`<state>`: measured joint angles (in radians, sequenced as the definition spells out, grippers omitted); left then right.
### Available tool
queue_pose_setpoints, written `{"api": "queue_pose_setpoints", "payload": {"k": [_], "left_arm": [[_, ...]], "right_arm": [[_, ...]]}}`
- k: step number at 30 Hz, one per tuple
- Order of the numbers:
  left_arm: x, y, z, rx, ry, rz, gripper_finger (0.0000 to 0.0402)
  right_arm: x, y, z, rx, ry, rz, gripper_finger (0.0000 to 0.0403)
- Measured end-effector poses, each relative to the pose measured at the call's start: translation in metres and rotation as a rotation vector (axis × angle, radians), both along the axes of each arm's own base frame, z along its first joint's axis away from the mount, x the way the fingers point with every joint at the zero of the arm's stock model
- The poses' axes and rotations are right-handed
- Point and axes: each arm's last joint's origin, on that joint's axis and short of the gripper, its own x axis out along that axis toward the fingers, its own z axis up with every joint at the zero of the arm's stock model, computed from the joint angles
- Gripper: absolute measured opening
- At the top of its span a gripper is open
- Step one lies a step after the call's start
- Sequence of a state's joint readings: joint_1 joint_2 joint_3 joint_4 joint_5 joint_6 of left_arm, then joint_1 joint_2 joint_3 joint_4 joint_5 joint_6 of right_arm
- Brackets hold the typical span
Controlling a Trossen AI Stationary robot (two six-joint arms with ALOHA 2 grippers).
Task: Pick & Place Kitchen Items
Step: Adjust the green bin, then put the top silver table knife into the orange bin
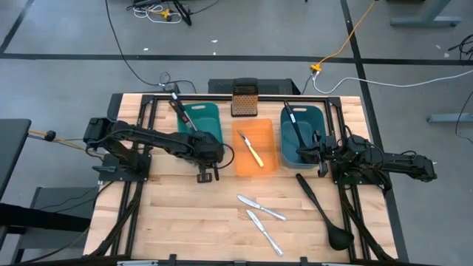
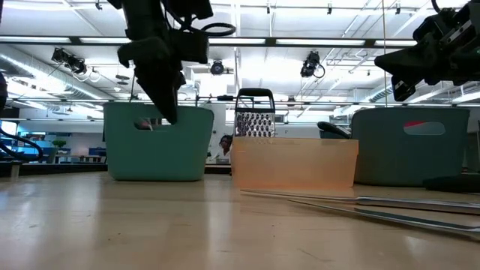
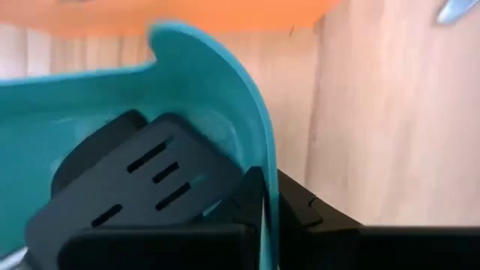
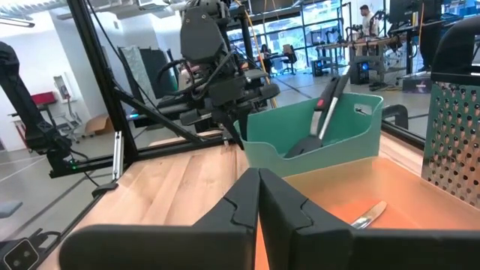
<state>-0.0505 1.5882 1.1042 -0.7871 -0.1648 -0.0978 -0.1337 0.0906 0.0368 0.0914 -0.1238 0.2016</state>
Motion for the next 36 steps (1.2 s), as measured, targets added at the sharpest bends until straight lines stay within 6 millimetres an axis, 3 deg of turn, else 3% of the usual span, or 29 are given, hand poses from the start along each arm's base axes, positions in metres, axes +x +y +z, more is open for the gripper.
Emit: {"api": "queue_pose_setpoints", "payload": {"k": [3, 14, 23, 30, 34, 36], "left_arm": [[-0.005, 0.000, -0.008, 0.004, 0.078, -0.025, 0.0026], [-0.004, 0.000, -0.004, 0.017, 0.061, -0.037, 0.0024], [-0.003, 0.000, 0.007, 0.048, 0.032, -0.047, 0.0121], [-0.012, -0.008, 0.054, 0.050, -0.008, -0.098, 0.0200], [-0.047, -0.017, 0.093, 0.120, -0.132, -0.127, 0.0210], [-0.075, -0.016, 0.110, 0.155, -0.231, -0.101, 0.0202]], "right_arm": [[0.000, 0.000, 0.000, 0.000, 0.000, 0.000, 0.0016], [0.000, 0.000, 0.000, 0.003, 0.000, -0.001, 0.0016], [0.000, 0.000, 0.000, 0.003, 0.000, 0.000, 0.0016], [0.000, 0.000, 0.000, 0.004, 0.004, 0.001, 0.0016], [0.000, 0.000, -0.001, 0.005, 0.010, 0.009, 0.0016], [0.001, 0.000, -0.001, 0.006, 0.015, 0.009, 0.0016]]}}
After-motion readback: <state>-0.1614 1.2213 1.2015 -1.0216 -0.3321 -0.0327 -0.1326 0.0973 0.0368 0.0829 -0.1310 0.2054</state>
